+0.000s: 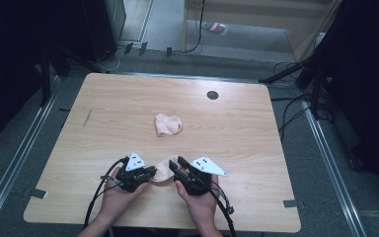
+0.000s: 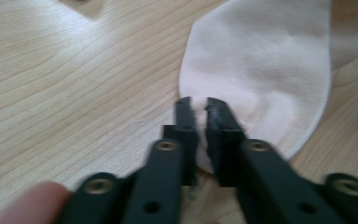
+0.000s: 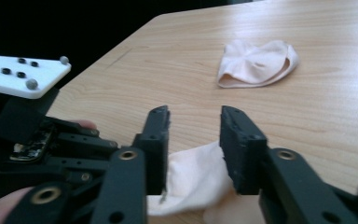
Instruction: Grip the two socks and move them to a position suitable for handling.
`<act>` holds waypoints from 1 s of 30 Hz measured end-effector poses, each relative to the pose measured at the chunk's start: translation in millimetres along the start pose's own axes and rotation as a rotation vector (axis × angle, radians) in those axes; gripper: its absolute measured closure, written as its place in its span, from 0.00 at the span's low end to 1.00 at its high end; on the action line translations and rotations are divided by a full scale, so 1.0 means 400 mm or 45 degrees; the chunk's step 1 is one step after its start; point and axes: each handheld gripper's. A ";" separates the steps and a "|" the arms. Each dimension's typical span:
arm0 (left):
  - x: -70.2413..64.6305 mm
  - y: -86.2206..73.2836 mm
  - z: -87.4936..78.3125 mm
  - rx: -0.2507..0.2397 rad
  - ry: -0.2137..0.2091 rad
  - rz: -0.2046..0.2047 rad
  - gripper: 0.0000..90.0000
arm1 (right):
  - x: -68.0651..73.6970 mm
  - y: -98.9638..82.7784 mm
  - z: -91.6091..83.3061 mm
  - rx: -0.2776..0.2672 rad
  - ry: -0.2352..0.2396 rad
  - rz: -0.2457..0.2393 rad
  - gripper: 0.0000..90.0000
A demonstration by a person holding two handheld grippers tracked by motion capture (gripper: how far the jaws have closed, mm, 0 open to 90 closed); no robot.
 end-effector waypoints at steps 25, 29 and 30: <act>0.057 -0.001 -0.039 -0.010 0.002 0.073 1.00 | -0.091 -0.068 0.021 0.328 -0.105 0.148 0.61; 0.053 -0.002 -0.036 0.000 0.010 0.090 1.00 | -0.070 -0.073 0.027 0.358 -0.177 0.039 0.71; 0.052 -0.003 -0.034 -0.003 0.005 0.087 1.00 | -0.066 -0.076 0.030 0.370 -0.188 0.018 0.77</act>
Point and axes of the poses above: each handheld gripper's, and its own axes: z roughly forward along the jaws, y roughly out of its top, x roughly to its left, and after that the axes turned 5 degrees about -z, right-handed
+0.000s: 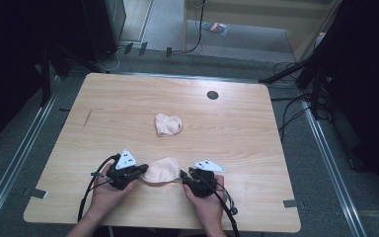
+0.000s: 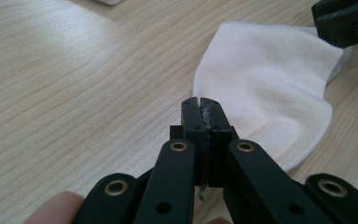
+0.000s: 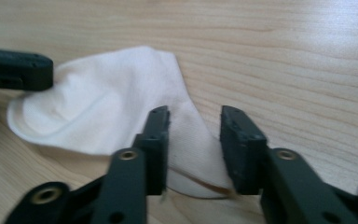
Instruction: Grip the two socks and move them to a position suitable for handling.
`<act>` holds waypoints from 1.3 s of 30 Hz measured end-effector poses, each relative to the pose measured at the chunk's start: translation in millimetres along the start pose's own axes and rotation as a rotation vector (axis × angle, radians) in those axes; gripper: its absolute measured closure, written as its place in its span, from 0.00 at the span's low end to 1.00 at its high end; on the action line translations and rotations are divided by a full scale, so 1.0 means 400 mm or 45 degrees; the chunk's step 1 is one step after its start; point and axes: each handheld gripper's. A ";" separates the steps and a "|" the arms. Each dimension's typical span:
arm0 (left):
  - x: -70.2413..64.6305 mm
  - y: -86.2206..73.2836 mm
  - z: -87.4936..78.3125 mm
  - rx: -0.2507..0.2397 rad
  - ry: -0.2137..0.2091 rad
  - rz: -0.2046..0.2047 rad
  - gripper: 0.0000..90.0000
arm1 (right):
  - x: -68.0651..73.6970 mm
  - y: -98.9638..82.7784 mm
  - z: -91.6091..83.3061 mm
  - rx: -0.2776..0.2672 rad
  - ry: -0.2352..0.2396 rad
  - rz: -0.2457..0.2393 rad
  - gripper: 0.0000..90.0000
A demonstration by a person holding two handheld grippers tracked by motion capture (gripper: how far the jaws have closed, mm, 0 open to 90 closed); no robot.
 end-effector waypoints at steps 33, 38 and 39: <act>-0.006 -0.001 0.017 0.010 -0.051 -0.053 1.00 | 0.075 0.030 -0.042 -0.225 0.324 -0.306 0.71; -0.006 -0.001 0.018 0.009 -0.049 -0.050 1.00 | 0.021 0.020 -0.029 -0.110 0.160 -0.132 0.79; -0.006 -0.001 0.018 0.009 -0.049 -0.050 1.00 | 0.021 0.016 -0.024 -0.088 0.175 -0.106 0.79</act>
Point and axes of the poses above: each handheld gripper's, and its own axes: z roughly forward along the jaws, y roughly out of its top, x roughly to its left, and after that the axes turned 5 degrees about -z, right-handed
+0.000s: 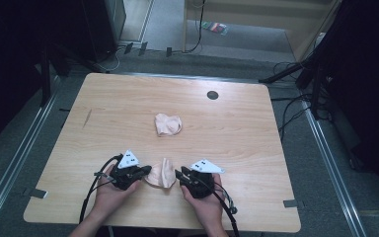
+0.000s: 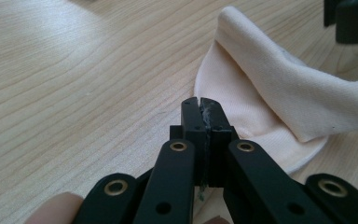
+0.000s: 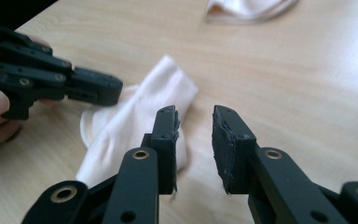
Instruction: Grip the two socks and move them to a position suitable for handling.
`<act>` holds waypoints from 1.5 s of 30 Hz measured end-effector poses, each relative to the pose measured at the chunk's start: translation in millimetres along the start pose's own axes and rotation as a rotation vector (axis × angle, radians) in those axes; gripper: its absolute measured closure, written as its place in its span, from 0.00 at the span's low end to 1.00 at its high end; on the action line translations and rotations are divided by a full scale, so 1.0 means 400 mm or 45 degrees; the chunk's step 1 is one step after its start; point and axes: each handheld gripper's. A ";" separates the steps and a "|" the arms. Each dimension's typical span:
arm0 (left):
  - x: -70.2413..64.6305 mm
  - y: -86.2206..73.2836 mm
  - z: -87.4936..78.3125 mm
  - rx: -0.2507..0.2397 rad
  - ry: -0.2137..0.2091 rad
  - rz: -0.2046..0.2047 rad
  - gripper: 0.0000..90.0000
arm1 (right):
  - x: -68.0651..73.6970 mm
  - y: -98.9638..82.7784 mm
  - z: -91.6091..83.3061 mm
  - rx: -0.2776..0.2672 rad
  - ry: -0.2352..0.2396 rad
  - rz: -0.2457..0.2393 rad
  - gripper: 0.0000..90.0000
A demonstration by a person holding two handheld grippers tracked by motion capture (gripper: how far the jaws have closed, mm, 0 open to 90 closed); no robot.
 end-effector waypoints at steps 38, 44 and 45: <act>0.049 0.005 -0.044 -0.029 -0.009 0.058 0.73 | -0.127 0.035 -0.053 0.221 0.067 -0.118 0.85; 0.067 0.008 -0.063 -0.078 -0.086 -0.051 0.78 | -0.147 0.043 -0.074 0.149 0.030 -0.029 0.81; 0.068 0.008 -0.064 -0.072 -0.087 -0.047 0.79 | -0.149 0.041 -0.072 0.154 0.025 -0.022 0.81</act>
Point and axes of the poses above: each handheld gripper's, and its own axes: z roughly forward along the jaws, y roughly out of its top, x roughly to its left, and after that the axes turned 5 degrees about -z, right-handed
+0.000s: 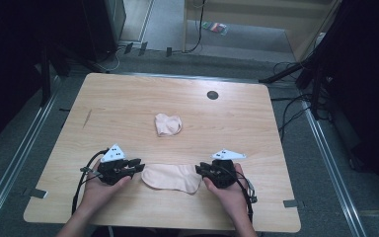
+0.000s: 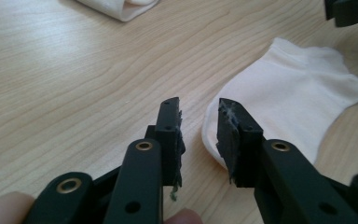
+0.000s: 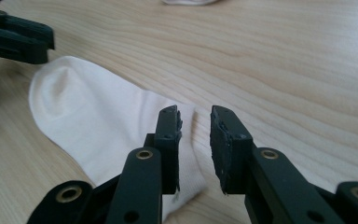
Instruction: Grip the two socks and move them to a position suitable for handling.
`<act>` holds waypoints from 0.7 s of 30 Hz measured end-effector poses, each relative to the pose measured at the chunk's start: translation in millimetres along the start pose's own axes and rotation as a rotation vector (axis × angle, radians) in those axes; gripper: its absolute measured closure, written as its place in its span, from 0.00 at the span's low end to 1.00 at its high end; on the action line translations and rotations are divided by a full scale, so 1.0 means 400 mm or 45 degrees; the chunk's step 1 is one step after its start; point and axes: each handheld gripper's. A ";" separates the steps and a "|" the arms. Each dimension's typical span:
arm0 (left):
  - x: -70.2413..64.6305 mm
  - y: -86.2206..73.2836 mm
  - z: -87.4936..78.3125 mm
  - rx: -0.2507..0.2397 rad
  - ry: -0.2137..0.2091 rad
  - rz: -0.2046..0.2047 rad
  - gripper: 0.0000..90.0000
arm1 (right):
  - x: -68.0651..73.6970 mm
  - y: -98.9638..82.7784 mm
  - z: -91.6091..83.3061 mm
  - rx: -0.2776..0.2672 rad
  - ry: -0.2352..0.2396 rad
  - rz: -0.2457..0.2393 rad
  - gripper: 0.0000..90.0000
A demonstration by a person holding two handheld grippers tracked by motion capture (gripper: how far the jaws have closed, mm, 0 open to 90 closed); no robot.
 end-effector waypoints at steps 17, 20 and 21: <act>-0.017 -0.016 0.027 0.163 -0.040 0.039 1.00 | 0.032 -0.028 0.043 0.176 -0.019 -0.096 0.95; -0.023 -0.019 0.026 0.184 -0.045 0.064 1.00 | 0.028 -0.028 0.049 0.138 -0.056 -0.096 0.97; -0.024 -0.019 0.025 0.182 -0.035 0.069 1.00 | 0.027 -0.029 0.052 0.126 -0.053 -0.092 0.97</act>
Point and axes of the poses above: each handheld gripper's, and its own axes: z roughly forward along the jaws, y roughly out of its top, x roughly to its left, and after that the axes turned 5 degrees about -z, right-handed
